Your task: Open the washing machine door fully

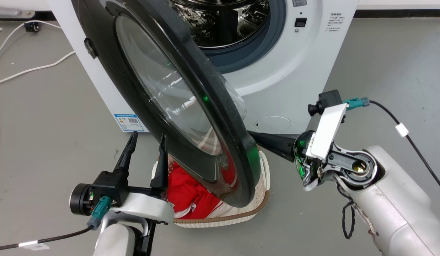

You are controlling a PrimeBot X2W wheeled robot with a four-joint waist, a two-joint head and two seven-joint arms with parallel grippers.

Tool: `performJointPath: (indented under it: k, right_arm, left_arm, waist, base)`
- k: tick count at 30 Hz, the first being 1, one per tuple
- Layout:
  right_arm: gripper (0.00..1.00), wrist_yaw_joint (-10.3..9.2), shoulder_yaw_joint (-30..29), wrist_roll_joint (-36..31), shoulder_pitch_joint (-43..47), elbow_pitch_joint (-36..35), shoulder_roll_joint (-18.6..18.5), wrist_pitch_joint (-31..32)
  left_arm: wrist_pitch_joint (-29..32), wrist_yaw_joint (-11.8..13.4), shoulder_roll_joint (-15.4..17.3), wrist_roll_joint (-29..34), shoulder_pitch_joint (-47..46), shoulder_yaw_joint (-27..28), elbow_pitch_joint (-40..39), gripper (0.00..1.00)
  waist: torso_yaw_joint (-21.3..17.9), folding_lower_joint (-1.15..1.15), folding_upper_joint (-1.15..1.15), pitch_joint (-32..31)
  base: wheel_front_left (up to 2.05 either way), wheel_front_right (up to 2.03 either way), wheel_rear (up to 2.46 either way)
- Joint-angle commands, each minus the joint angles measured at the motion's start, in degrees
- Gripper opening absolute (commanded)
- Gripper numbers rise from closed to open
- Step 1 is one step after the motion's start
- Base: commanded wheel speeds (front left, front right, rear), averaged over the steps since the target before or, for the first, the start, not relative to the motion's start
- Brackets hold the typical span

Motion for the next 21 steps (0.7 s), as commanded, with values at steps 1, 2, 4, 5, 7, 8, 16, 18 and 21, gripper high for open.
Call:
performJointPath:
  k: [1,2,4,5,7,8,16,18,21]
  right_arm:
    - [0.0,0.0,0.44,0.34,1.28,-0.35,0.04,-0.05]
    - [0.0,0.0,0.67,0.43,1.76,-0.7,0.03,-0.29]
    - [0.0,0.0,1.73,0.82,3.01,-1.75,0.22,-0.66]
    - [0.0,0.0,2.14,0.81,3.31,-2.14,0.28,-0.89]
    - [0.0,0.0,2.72,1.16,4.15,-3.12,0.57,-1.21]
    - [0.0,0.0,2.72,1.16,4.15,-3.12,0.57,-1.21]
    - [0.0,0.0,4.65,0.83,5.73,-5.92,1.1,-4.24]
    - [0.0,0.0,4.61,0.28,5.89,-6.54,1.02,-5.75]
    - [0.0,0.0,3.95,-0.73,6.61,-7.15,0.79,-9.06]
  left_arm:
    - [-0.15,0.18,-0.02,-0.12,0.26,-0.04,0.03,1.0]
    - [-0.15,0.21,-0.01,-0.14,0.34,0.05,0.03,1.0]
    - [-0.15,0.28,-0.02,-0.14,0.63,0.2,0.09,1.0]
    - [-0.15,0.3,-0.02,-0.2,0.68,0.24,0.09,1.0]
    - [-0.15,0.42,-0.01,-0.22,0.74,0.27,0.15,1.0]
    - [-0.15,0.42,-0.01,-0.22,0.74,0.27,0.15,1.0]
    - [-0.15,0.55,-0.02,-0.29,0.9,-0.02,0.1,1.0]
    - [-0.15,0.61,-0.02,-0.33,0.85,-0.07,0.15,1.0]
    - [-0.15,0.66,-0.02,-0.39,0.97,-0.09,0.29,1.0]
  waist:
    - [-0.06,0.01,0.0,-0.05]
    - [-0.14,0.01,0.0,-0.13]
    - [-0.36,0.01,0.0,-0.37]
    - [-0.43,0.01,0.0,-0.4]
    - [-0.55,0.01,0.0,-0.62]
    - [-0.55,0.01,0.0,-0.62]
    - [-0.78,0.01,0.0,-0.69]
    - [-0.79,0.01,0.0,-0.74]
    - [-0.8,0.01,0.0,-0.93]
  base:
    - [0.0,0.0,0.0]
    - [0.0,0.0,0.0]
    - [0.0,0.0,0.0]
    - [0.0,0.0,0.0]
    - [0.0,0.0,0.0]
    - [0.0,0.0,0.0]
    - [0.0,0.0,0.0]
    - [0.0,0.0,0.0]
    - [0.0,0.0,0.0]
